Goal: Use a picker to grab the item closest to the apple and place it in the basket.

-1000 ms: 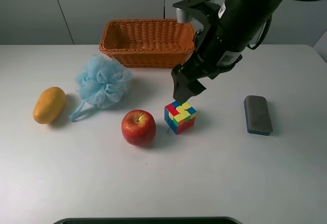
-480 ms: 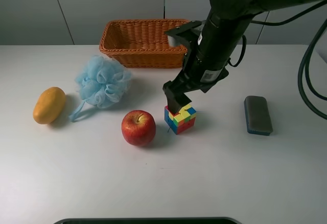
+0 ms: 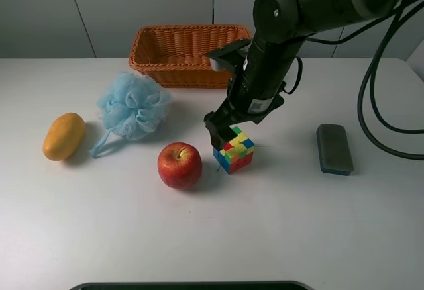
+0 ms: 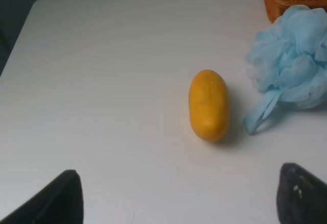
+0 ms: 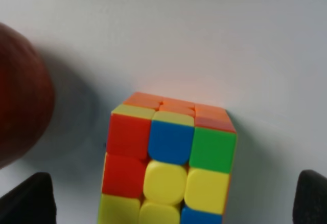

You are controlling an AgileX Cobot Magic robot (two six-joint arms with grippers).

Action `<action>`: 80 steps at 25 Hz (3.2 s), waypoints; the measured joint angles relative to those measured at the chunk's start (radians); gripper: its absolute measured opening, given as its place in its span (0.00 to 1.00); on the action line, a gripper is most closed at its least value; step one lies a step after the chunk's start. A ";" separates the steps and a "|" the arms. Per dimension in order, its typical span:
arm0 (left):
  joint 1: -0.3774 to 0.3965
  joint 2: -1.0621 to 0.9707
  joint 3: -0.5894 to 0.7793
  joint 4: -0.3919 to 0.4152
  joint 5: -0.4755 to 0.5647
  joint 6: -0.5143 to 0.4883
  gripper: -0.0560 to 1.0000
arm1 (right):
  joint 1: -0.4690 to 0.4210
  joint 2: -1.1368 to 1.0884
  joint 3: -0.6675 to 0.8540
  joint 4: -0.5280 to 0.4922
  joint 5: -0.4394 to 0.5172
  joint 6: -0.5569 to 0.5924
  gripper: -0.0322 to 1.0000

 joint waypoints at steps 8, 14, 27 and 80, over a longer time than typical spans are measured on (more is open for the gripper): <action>0.000 0.000 0.000 0.000 0.000 0.000 0.74 | 0.000 0.091 -0.026 0.000 -0.011 0.000 0.71; 0.000 0.000 0.000 0.000 0.000 0.000 0.74 | 0.000 0.138 -0.026 0.000 -0.023 0.000 0.71; 0.000 0.000 0.000 0.000 0.000 0.000 0.74 | 0.001 0.152 -0.028 0.000 -0.047 0.000 0.46; 0.000 0.000 0.000 0.000 0.000 0.000 0.74 | -0.193 0.647 -1.190 -0.006 0.056 0.012 0.46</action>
